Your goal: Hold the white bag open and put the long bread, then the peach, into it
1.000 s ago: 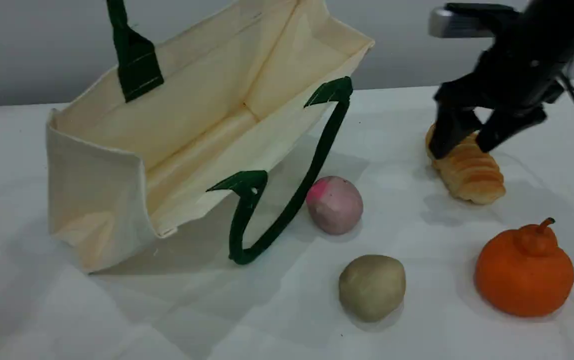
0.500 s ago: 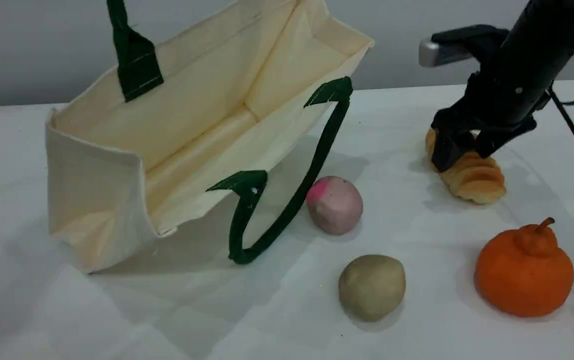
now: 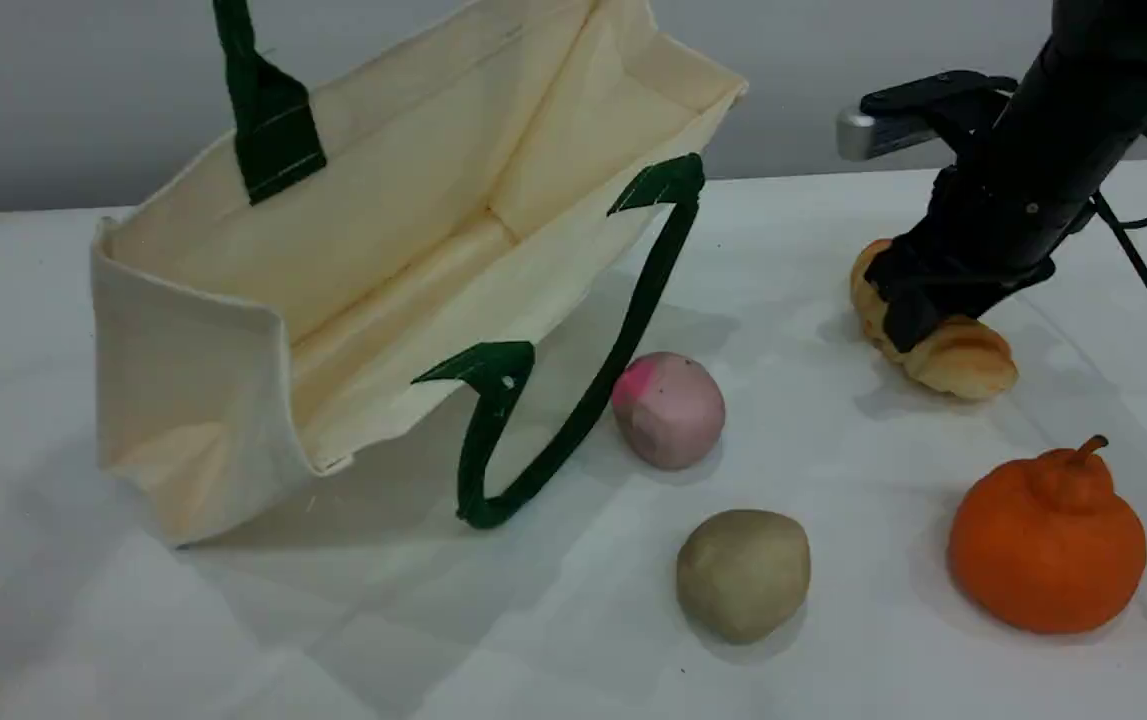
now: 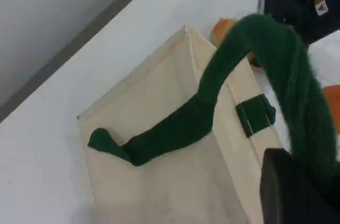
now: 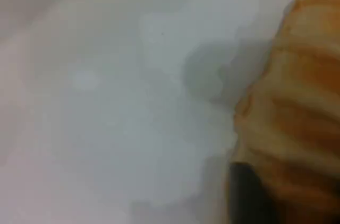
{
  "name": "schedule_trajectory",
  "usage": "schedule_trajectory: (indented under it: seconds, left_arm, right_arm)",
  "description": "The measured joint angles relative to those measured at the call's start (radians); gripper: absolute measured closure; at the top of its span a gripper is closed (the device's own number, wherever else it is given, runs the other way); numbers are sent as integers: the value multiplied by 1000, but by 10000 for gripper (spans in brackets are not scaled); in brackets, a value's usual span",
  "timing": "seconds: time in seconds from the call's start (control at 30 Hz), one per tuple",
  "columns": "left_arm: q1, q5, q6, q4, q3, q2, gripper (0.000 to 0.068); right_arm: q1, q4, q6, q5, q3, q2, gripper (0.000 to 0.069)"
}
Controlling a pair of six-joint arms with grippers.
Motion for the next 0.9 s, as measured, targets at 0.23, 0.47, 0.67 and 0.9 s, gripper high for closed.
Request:
schedule_trajectory:
  seconds: [0.23,0.47,0.67,0.9]
  left_arm:
    - [0,0,0,0,0,0,599]
    - [0,0,0,1,0,0,599]
    - [0,0,0,3,0,0,599]
    - [0,0,1,3,0,0,599]
  right_arm:
    - [0,-1,0,29,0,-5,607]
    - [0,-15,30,174,3,-102,612]
    - [0,-70,156,329,2,-220,618]
    - [0,-63,294,475,1,-349,618]
